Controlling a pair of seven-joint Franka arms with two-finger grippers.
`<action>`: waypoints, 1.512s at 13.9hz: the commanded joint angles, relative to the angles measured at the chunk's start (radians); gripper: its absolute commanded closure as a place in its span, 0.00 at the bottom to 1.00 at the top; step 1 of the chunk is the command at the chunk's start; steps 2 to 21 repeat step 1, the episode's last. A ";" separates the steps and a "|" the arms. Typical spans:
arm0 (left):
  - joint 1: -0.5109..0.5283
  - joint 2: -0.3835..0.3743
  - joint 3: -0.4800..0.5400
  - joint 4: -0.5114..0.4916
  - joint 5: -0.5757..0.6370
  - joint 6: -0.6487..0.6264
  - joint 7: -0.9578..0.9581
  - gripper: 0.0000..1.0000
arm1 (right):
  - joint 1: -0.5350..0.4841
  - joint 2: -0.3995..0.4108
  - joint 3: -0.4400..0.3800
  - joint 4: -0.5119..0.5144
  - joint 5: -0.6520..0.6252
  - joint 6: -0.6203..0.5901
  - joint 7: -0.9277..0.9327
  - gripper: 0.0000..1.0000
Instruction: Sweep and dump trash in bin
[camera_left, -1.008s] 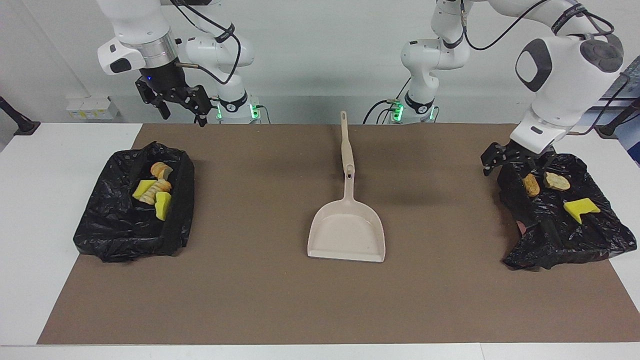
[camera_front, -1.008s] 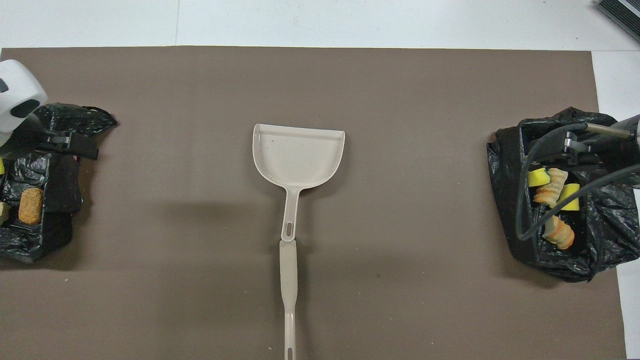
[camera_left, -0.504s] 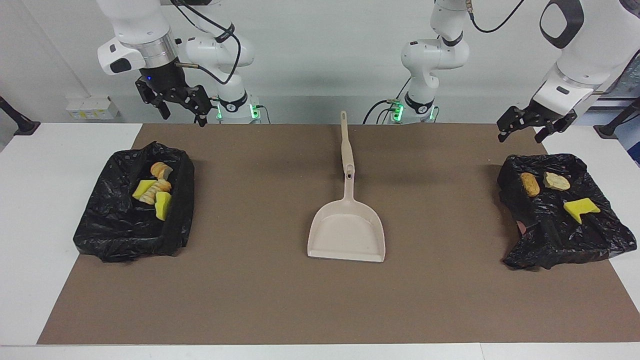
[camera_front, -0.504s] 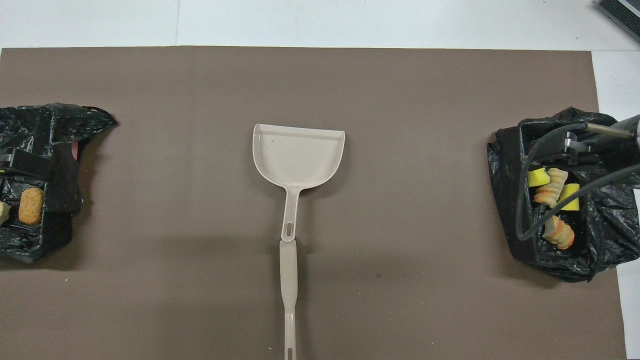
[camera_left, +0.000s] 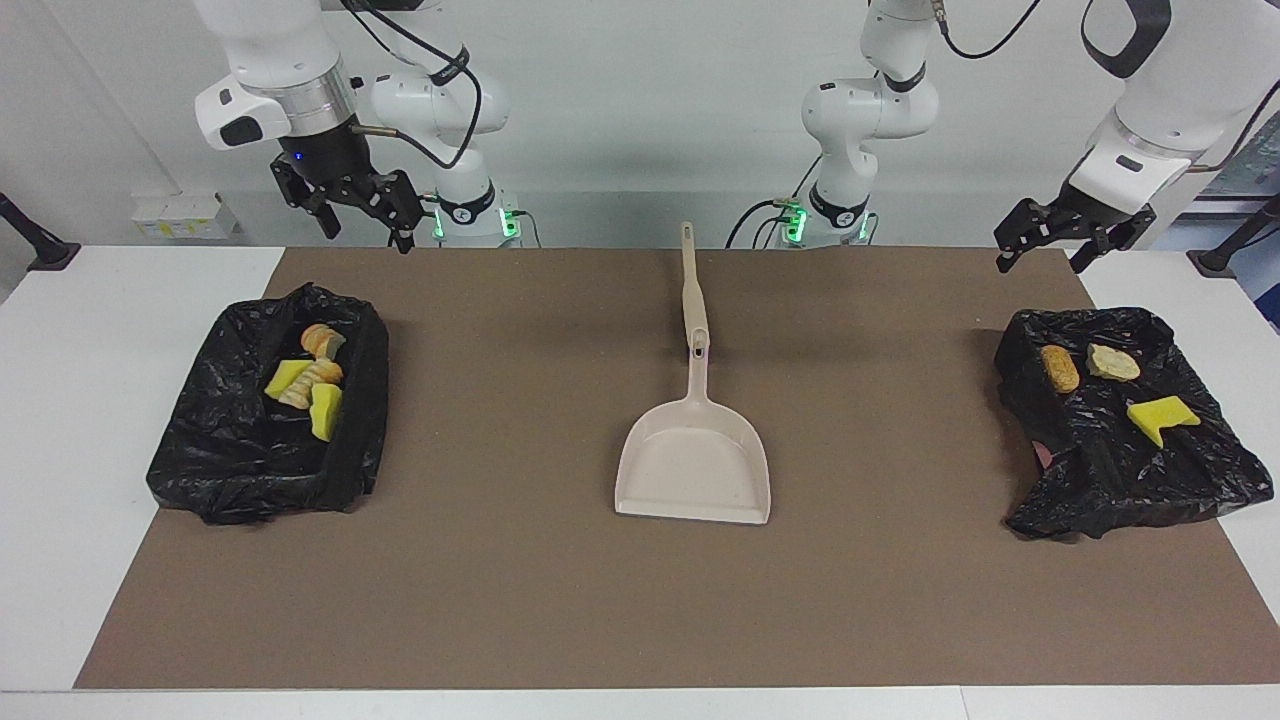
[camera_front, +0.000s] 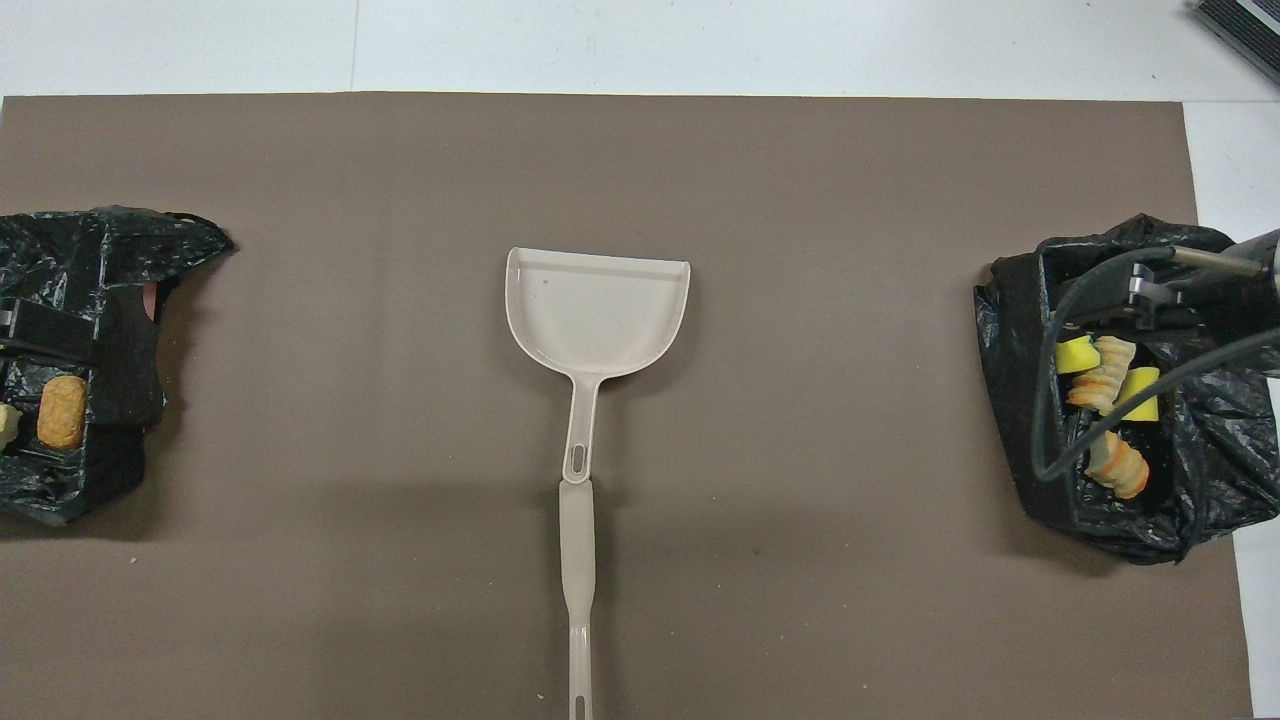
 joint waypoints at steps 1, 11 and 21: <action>-0.004 -0.012 -0.005 -0.011 0.015 -0.003 -0.007 0.00 | -0.011 -0.006 0.004 -0.010 0.022 0.011 -0.027 0.00; -0.004 -0.012 -0.005 -0.011 0.015 -0.003 -0.007 0.00 | -0.011 -0.006 0.004 -0.010 0.022 0.011 -0.027 0.00; -0.004 -0.012 -0.005 -0.011 0.015 -0.003 -0.007 0.00 | -0.011 -0.006 0.004 -0.010 0.022 0.011 -0.027 0.00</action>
